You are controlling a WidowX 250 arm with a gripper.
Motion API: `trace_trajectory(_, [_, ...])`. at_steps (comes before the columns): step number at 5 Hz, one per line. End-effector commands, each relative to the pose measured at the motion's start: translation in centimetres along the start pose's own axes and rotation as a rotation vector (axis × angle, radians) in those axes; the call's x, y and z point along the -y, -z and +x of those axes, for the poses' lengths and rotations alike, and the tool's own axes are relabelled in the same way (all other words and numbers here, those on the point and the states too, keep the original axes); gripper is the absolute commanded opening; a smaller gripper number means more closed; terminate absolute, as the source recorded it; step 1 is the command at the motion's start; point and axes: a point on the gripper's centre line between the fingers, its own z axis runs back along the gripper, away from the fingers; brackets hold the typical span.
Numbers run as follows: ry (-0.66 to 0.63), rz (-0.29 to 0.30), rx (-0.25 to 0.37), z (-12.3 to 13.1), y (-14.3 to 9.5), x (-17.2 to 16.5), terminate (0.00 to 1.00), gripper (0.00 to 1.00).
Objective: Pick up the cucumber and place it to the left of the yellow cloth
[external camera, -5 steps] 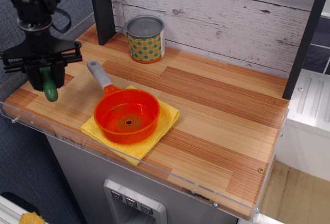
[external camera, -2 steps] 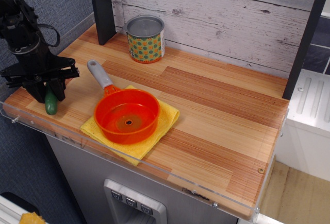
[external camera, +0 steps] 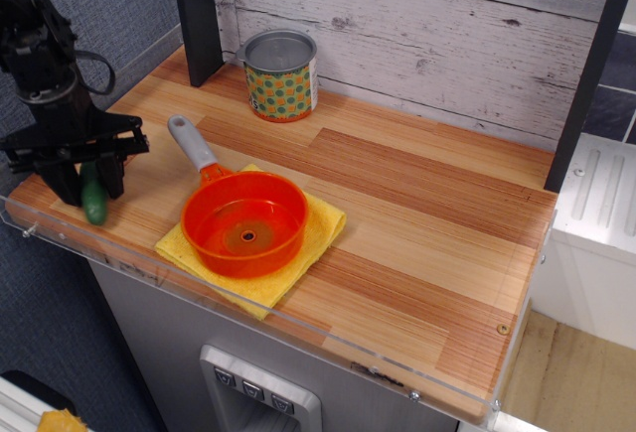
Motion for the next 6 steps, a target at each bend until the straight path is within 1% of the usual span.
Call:
trace_trajectory(1, [0.003, 0.043, 0.019, 0.0, -2.0, -0.8, 0.00, 1.00])
trace_trajectory(2, [0.002, 0.043, 0.039, 0.0, -2.8, -0.7, 0.00, 1.00])
trace_trajectory(3, [-0.010, 0.067, 0.048, 0.0, -3.8, -0.6, 0.00, 1.00])
trace_trajectory(4, [-0.027, 0.115, 0.075, -0.2, -5.8, -0.2, 0.00, 1.00])
trace_trajectory(5, [-0.033, 0.128, 0.090, -0.6, -7.8, 0.6, 0.00, 1.00])
trace_trajectory(6, [0.014, 0.090, 0.119, -1.4, -9.7, 2.9, 0.00, 1.00])
